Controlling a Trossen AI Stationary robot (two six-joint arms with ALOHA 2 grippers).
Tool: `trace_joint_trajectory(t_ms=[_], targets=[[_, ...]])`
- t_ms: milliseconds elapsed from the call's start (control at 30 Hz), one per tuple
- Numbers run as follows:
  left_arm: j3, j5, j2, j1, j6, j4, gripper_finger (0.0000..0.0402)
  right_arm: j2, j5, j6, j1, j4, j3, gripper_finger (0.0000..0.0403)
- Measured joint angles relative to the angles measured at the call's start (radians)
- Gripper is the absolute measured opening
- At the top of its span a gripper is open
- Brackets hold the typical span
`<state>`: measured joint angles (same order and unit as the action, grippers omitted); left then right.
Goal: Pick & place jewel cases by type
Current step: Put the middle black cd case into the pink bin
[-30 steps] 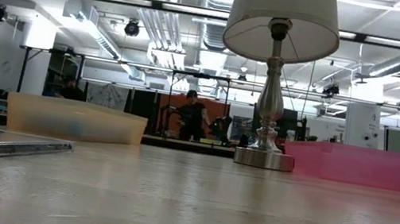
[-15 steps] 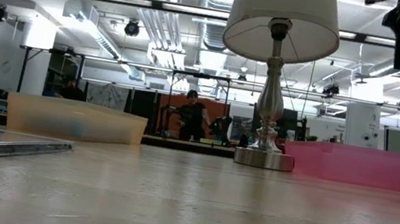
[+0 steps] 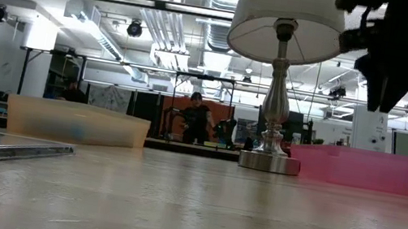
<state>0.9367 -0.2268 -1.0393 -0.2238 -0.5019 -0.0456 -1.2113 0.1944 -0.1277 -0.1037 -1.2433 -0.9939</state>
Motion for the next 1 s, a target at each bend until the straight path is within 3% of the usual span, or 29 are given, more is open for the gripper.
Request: trace_joint_trajectory(t_ms=[233, 467, 867, 1000], targets=[[0.0, -0.002, 0.0, 0.0, -0.007, 0.0, 0.0004, 0.0, -0.054, 0.162, -0.173, 0.122, 0.095, 0.0238], [0.0, -0.003, -0.001, 0.0, -0.007, 0.0, 0.0003, -0.002, -0.096, 0.24, -0.275, 0.185, 0.165, 0.0238], [0.0, -0.003, -0.002, 0.001, -0.007, 0.0, 0.0003, -0.002, -0.104, 0.202, -0.284, 0.19, 0.22, 0.0237], [0.0, -0.003, -0.002, 0.001, -0.013, 0.0, 0.0003, -0.003, -0.05, 0.187, -0.284, 0.201, 0.222, 0.0237]])
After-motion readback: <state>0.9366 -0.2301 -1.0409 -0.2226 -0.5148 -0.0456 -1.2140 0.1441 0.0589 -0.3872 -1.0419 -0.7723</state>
